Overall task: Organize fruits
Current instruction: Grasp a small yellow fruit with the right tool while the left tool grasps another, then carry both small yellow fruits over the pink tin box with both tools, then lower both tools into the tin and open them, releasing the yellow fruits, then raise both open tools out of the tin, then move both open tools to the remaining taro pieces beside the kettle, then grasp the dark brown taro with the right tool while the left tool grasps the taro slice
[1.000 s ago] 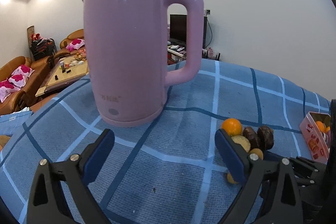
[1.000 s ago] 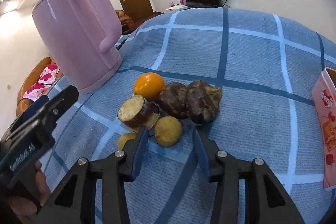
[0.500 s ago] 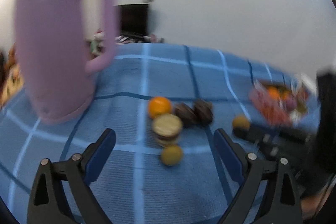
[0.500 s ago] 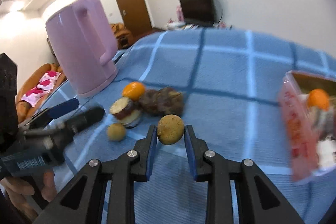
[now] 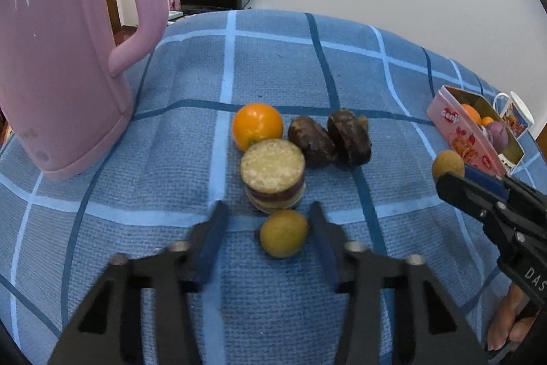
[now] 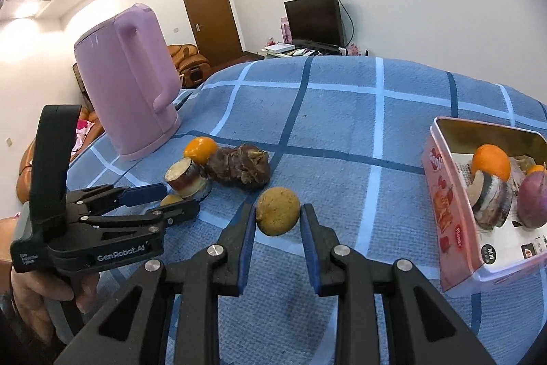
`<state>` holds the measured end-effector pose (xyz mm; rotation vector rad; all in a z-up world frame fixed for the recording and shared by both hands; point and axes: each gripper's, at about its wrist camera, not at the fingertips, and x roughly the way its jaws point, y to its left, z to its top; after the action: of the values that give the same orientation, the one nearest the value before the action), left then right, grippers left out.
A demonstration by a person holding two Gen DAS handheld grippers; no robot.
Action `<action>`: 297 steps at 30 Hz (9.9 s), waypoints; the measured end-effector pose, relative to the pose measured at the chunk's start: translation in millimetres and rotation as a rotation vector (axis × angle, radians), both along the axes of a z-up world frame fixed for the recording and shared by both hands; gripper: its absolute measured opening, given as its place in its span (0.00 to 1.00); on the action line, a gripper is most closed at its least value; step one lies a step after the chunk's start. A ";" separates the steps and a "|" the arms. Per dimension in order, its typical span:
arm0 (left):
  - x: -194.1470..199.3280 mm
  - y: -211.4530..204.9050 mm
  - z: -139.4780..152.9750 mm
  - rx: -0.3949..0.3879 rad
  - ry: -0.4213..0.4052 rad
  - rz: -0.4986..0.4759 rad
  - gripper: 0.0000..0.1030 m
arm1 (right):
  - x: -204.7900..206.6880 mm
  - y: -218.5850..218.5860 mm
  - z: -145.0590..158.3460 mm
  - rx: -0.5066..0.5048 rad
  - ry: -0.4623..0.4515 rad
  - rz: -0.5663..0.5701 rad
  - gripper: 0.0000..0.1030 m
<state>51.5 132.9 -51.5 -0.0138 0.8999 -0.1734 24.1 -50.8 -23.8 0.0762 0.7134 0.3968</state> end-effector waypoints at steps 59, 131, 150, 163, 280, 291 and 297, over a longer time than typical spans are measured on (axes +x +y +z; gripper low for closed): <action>-64.2 -98.0 52.7 -0.084 -0.442 0.007 0.27 | -39.4 -94.1 25.4 -0.186 -0.307 -0.154 0.28; 10.0 -267.8 43.6 -0.040 -0.306 -0.059 0.29 | 52.3 -225.9 8.9 -0.059 -0.093 -0.237 0.42; -10.4 -254.7 55.0 0.059 -0.460 0.041 1.00 | 14.7 -280.6 28.6 0.156 -0.258 -0.518 0.79; -14.4 -235.0 54.5 0.103 -0.497 0.128 1.00 | -8.3 -273.6 37.7 0.073 -0.399 -0.560 0.85; 5.6 9.5 8.0 0.037 -0.136 0.072 0.85 | 41.3 8.5 -4.9 0.008 0.026 -0.114 0.42; 20.7 15.5 -5.9 -0.113 -0.029 0.038 0.38 | 25.7 4.8 0.0 -0.003 -0.013 -0.105 0.42; -6.3 33.6 7.6 -0.127 -0.154 0.136 0.38 | 10.0 8.5 9.4 -0.042 -0.111 -0.100 0.42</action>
<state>45.2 166.5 -43.8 -0.1774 0.7306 -0.1036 34.0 -42.3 -14.3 0.0494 0.6055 0.2881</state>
